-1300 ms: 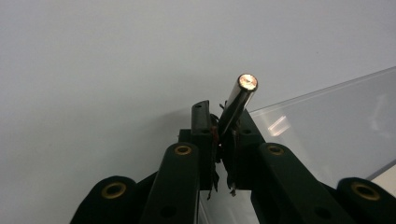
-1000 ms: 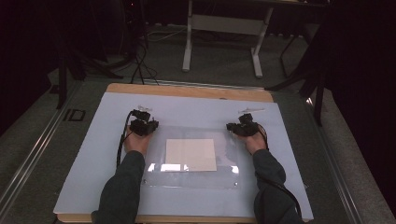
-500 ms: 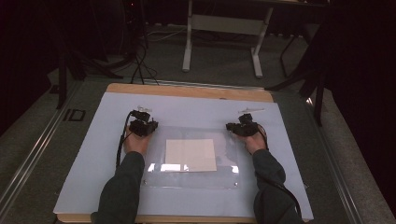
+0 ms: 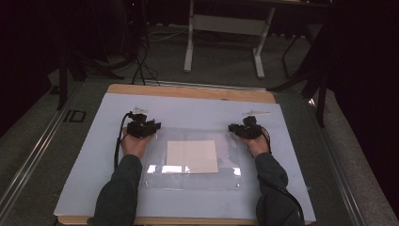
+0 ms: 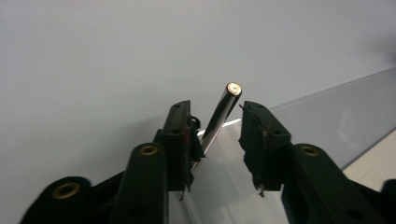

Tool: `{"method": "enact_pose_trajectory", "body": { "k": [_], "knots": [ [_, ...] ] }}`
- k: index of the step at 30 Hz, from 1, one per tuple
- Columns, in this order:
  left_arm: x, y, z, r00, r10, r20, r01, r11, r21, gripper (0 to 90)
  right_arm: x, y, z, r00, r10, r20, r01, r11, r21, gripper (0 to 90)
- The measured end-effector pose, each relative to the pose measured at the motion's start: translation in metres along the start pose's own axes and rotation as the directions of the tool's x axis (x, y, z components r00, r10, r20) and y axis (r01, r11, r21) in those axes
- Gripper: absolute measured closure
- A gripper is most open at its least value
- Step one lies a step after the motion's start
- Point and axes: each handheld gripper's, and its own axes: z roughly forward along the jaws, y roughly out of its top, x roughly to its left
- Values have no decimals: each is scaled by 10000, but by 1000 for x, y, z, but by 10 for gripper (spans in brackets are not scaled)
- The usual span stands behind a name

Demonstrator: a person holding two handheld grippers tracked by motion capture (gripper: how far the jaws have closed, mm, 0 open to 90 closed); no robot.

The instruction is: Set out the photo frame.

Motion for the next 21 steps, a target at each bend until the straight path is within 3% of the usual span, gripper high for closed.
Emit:
{"method": "enact_pose_trajectory", "body": {
  "k": [5, 8, 12, 16, 17, 18, 19, 21],
  "knots": [
    [3, -2, -8, 9985, 253, 481, -222, 9976, -649, 548, 2, -5, -9, 9984, -503, 274, 512, 9981, -335, 752],
    [4, -3, -11, 9951, 728, 668, -678, 9950, -738, 527, 3, -6, -12, 9974, -641, 339, 659, 9963, -552, 770],
    [5, -5, -12, 9925, 1028, 654, -970, 9915, -873, 525, 5, -6, -13, 9960, -757, 469, 791, 9940, -757, 778],
    [4, -5, -13, 9935, 1089, 330, -1053, 9899, -945, 641, 6, -6, -13, 9961, -732, 491, 774, 9929, -898, 792],
    [4, -5, -13, 9935, 1089, 330, -1053, 9899, -945, 641, 6, -6, -12, 9960, -736, 498, 778, 9929, -896, 792],
    [3, -4, -12, 9937, 1115, 63, -1102, 9886, -1027, 641, 6, -6, -12, 9960, -736, 498, 778, 9929, -896, 797],
    [3, -4, -11, 9936, 1124, 93, -1108, 9884, -1040, 712, 7, -6, -12, 9963, -732, 461, 774, 9921, -983, 820],
    [3, -4, -8, 9934, 1141, 117, -1125, 9892, -945, 766, 8, -6, -11, 9960, -746, 481, 794, 9911, -1068, 826]
  ]
}}
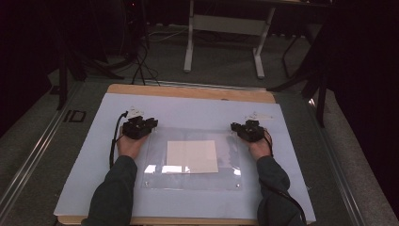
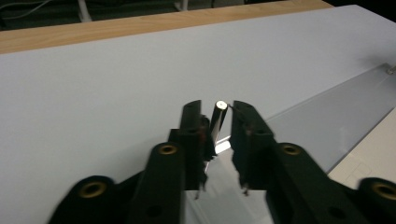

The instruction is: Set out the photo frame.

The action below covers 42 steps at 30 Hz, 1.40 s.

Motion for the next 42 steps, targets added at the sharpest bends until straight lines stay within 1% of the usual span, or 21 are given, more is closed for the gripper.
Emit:
{"method": "enact_pose_trajectory", "body": {
  "k": [1, 4, 8, 11, 12, 14, 16, 18, 24, 29, 33, 35, 37, 40, 42],
  "knots": [
    [0, 0, 1, 10000, 24, -77, -24, 10000, 37, 781, 0, 0, 0, 10000, 14, 6, -14, 10000, -11, 827],
    [0, -1, 3, 9998, -158, -101, 157, 9998, -89, 810, 1, -1, 0, 10000, -48, 55, 49, 10000, -80, 827],
    [-1, 0, 3, 9998, -84, -182, 83, 9999, -70, 828, 1, -2, 0, 9999, -99, 63, 100, 9998, -142, 830],
    [0, -1, 3, 9999, -99, -118, 97, 9998, -183, 818, 1, -2, 0, 9998, -157, 113, 159, 9997, -198, 828],
    [0, -1, 2, 9998, -153, -109, 150, 9995, -290, 783, 1, -2, 0, 9998, -159, 142, 162, 9995, -258, 820],
    [-1, 1, 1, 9998, -206, -35, 204, 9989, -424, 788, 2, -3, -1, 9997, -148, 185, 155, 9992, -361, 824],
    [-2, 1, 1, 9998, -69, -175, 63, 9993, -358, 808, 3, -3, -1, 9997, -144, 197, 152, 9991, -392, 827],
    [-1, 1, 0, 9998, -140, -146, 134, 9992, -377, 827, 3, -2, -2, 9997, -128, 196, 135, 9991, -403, 830],
    [-1, 1, 1, 9997, -176, -162, 169, 9991, -383, 833, 2, -3, -1, 9999, -78, 132, 84, 9991, -427, 837],
    [-1, 4, 1, 9997, -103, -210, 99, 9997, -205, 840, 0, -3, -1, 10000, -2, -1, 2, 9991, -436, 840],
    [0, 4, 2, 9997, -198, -132, 195, 9997, -163, 840, -1, -2, -1, 10000, -89, -38, 88, 9994, -335, 842],
    [1, 5, 2, 9994, -322, -102, 321, 9994, -100, 840, -2, -1, -1, 10000, 11, -99, -14, 9996, -290, 841],
    [2, 6, 3, 9991, -426, -85, 426, 9991, -15, 839, -3, 0, -1, 9994, 208, -268, -213, 9996, -203, 839],
    [3, 8, 4, 9991, -426, -34, 427, 9990, 144, 839, -7, 3, 0, 9983, 319, -479, -317, 9995, 58, 837],
    [4, 9, 5, 9987, -503, -24, 503, 9986, 183, 840, -9, 5, 1, 9974, 406, -598, -394, 9990, 222, 837]
  ]
}}
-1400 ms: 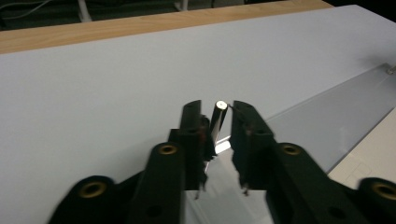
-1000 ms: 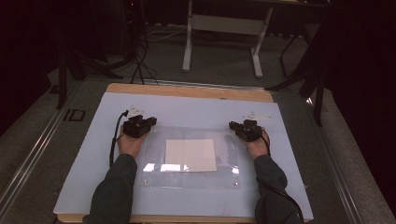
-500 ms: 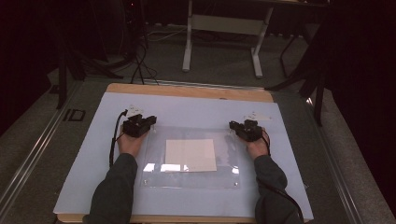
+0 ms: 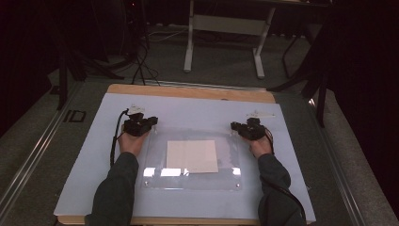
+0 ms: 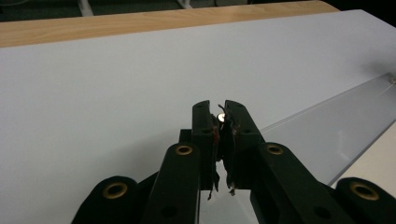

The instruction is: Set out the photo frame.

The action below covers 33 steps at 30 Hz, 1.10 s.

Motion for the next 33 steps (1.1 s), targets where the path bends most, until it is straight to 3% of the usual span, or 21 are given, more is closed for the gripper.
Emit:
{"method": "enact_pose_trajectory", "body": {
  "k": [13, 20, 24, 28, 33],
  "knots": [
    [7, 7, 11, 9986, -535, 46, 534, 9985, 150, 850, -14, 10, 7, 9910, 1219, -550, -1188, 9913, 567, 836],
    [10, 11, 19, 9954, -961, -58, 962, 9953, 120, 851, -20, 17, 12, 9833, 1731, -566, -1680, 9822, 843, 843],
    [11, 12, 24, 9897, -1414, -213, 1416, 9899, 74, 851, -18, 19, 15, 9861, 1641, -279, -1613, 9834, 837, 851],
    [11, 16, 25, 9892, -1444, -261, 1453, 9887, 363, 851, -17, 19, 15, 9879, 1543, -118, -1530, 9853, 760, 847],
    [12, 16, 26, 9878, -1542, -240, 1549, 9873, 348, 851, -12, 15, 6, 9944, 1044, 129, -1049, 9932, 512, 812]
  ]
}}
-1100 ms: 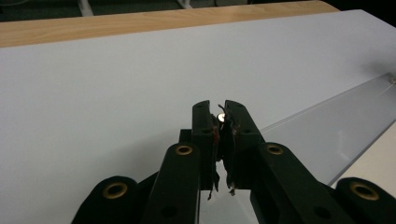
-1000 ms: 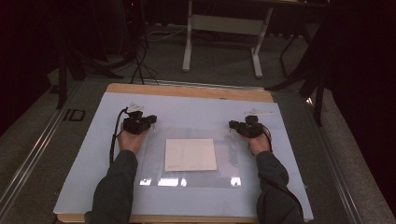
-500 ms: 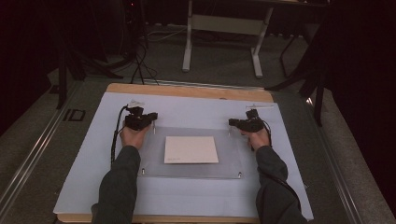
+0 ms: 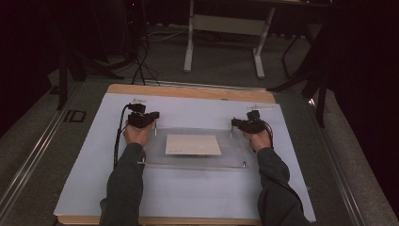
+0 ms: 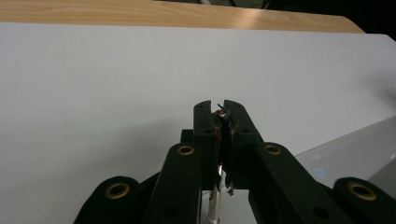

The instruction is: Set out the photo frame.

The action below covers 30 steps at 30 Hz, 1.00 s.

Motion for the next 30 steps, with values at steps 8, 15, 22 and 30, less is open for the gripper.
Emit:
{"method": "enact_pose_trajectory", "body": {
  "k": [8, 15, 22, 30],
  "knots": [
    [1, 0, 1, 9999, -146, 65, 146, 9999, -22, 849, 3, -13, -23, 9992, -367, 157, 376, 9970, -675, 719],
    [2, 0, 1, 9997, -216, 98, 217, 9998, -23, 849, 10, -31, -37, 9964, -710, 460, 754, 9920, -1011, 647],
    [2, 0, 1, 9996, -263, 114, 263, 9997, -4, 848, 16, -42, -49, 9926, -1059, 598, 1118, 9881, -1060, 626],
    [2, 1, 1, 9993, -357, 128, 356, 9994, 29, 847, 22, -53, -57, 9847, -1610, 666, 1663, 9824, -850, 617]
  ]
}}
